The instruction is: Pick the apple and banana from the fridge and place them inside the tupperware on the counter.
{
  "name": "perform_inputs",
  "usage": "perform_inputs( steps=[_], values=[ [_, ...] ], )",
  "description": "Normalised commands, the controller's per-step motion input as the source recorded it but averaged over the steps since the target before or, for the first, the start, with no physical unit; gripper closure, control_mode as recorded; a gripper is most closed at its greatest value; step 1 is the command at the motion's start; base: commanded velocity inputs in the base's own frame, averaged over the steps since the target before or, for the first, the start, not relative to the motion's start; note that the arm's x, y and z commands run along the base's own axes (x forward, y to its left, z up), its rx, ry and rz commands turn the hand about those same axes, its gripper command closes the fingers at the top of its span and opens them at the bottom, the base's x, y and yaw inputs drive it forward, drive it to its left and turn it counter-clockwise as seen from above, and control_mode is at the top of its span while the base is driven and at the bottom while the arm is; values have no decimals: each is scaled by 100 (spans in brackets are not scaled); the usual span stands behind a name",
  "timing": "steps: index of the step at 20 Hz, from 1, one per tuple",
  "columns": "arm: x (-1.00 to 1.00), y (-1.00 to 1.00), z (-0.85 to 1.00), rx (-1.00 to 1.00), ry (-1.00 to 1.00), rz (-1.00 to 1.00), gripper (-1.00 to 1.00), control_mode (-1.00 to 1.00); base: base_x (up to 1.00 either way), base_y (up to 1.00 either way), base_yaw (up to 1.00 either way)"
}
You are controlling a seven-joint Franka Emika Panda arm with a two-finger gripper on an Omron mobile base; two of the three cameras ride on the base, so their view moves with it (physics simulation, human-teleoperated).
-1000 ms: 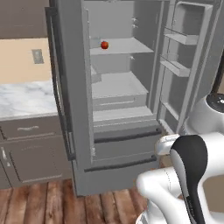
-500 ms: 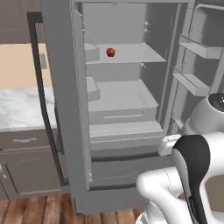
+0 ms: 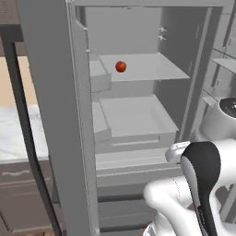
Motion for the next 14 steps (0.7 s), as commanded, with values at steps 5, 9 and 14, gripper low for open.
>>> perform_inputs(
  steps=[5,9,14],
  values=[
    [0,0,0,0,0,0,-100,100,58,2,-17],
    [0,0,0,0,0,0,-100,100,42,24,-12],
    [0,0,0,0,0,0,-100,100,31,31,-3]
  ],
)
